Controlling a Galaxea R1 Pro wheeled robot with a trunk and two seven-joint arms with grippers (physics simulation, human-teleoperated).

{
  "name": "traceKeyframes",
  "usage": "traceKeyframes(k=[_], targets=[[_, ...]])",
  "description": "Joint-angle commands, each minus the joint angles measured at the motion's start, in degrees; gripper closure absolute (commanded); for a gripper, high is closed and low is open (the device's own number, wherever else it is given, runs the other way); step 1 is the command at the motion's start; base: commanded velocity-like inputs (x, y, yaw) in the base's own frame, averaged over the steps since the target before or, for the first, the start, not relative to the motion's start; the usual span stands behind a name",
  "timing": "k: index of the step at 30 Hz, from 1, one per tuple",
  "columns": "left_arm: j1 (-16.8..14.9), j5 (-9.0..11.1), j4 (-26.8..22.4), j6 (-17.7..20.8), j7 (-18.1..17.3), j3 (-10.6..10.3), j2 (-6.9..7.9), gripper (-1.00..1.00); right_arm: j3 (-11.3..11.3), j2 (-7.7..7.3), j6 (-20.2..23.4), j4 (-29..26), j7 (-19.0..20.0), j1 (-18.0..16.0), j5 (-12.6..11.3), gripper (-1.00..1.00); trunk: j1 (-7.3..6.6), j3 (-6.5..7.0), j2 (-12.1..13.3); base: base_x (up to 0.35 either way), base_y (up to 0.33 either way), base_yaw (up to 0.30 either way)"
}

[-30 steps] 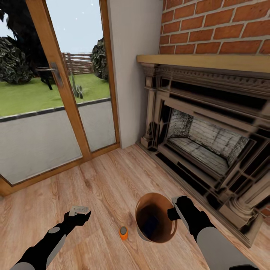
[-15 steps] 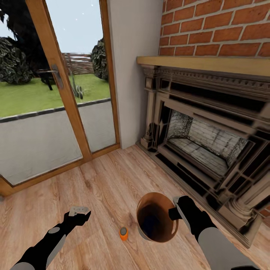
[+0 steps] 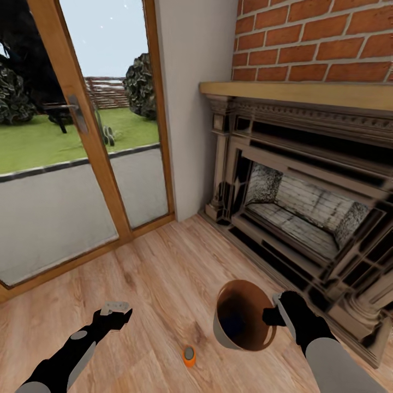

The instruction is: Put the three can of soda from the living room inside the tash can in the kitchen.

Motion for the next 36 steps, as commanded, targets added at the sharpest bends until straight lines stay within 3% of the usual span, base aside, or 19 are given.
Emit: traceKeyframes(k=[1,5,12,14,27,36], targets=[[0.00,0.00,0.00,0.00,-0.03,0.00,0.00,-1.00,-0.05,-0.18,-0.03,0.01,0.19,0.05,-1.33,1.00,0.00,0.00,0.00,0.193,0.276,-0.213],[0.00,0.02,-0.03,-0.03,-0.03,0.00,0.00,-1.00,-0.15,-1.50,-0.03,-0.02,0.24,1.07,-1.37,1.00,0.00,0.00,0.00,0.197,0.234,-0.221],[0.00,-0.08,0.03,0.32,-0.11,-0.06,0.00,-1.00,-0.19,-2.39,-0.25,-0.03,0.32,2.51,-1.35,1.00,0.00,0.00,0.00,0.181,0.207,-0.227],[0.00,-0.09,0.04,0.47,-0.12,-0.05,0.00,-1.00,-0.19,-2.62,-2.19,-0.08,0.32,3.26,-1.35,1.00,0.00,0.00,0.00,0.207,0.255,-0.228],[0.00,-0.14,2.16,0.56,-0.15,-0.18,0.00,-1.00,-0.19,-2.65,-4.85,-0.03,0.24,3.96,-1.36,1.00,0.00,0.00,0.00,0.222,0.249,-0.088],[0.00,-0.03,2.32,-0.02,-0.12,-0.18,0.00,-1.00,-0.17,-2.58,-4.87,-0.04,0.35,4.63,-1.42,1.00,0.00,0.00,0.00,0.067,0.053,-0.002]])
